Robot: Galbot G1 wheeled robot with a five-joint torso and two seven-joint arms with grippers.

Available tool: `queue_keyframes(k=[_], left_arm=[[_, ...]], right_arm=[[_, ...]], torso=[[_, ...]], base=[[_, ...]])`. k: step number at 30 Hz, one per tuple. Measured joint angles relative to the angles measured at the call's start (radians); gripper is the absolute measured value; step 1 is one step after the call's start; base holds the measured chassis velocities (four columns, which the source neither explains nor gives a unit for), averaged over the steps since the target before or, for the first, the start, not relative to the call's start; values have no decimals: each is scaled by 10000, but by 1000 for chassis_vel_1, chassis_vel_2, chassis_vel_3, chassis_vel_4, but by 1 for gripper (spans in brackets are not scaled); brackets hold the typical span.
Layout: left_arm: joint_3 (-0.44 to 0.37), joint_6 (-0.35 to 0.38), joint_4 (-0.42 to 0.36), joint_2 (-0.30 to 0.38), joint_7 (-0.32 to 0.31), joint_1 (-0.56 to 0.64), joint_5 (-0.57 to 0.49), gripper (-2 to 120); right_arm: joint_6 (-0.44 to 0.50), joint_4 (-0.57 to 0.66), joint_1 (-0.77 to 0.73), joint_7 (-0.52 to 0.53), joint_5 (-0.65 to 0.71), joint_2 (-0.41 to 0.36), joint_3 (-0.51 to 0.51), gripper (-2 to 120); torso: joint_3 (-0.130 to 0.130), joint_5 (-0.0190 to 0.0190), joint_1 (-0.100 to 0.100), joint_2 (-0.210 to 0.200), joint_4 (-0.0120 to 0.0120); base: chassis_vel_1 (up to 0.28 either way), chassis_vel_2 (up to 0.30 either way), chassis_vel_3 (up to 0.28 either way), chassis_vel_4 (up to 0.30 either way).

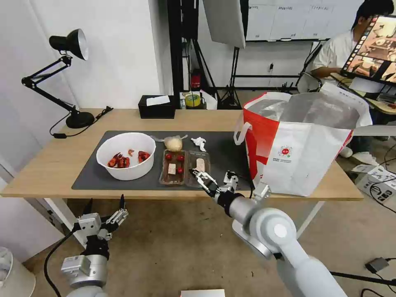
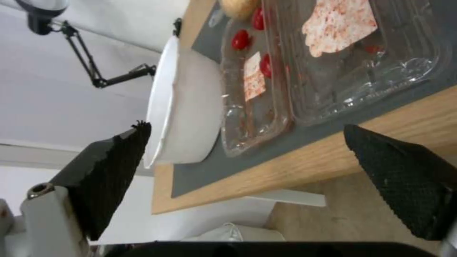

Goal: Pick up the trash from the table and place it into the takeout bag.

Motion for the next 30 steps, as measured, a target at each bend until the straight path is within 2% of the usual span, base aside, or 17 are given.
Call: queue_keyframes(k=[21,30], left_arm=[[-183,16,26,-81,-5,144,111,100],[-261,14,-42,-86,-10,218,102,100]], right_arm=[[35,-997,554,646,272,1027,-408,100],[37,-1218,690,640,271,1184,-403,100]], torso=[[0,0,-1,0,-1],[0,0,-1,0,0]], base=[[0,0,0,0],[0,0,0,0]])
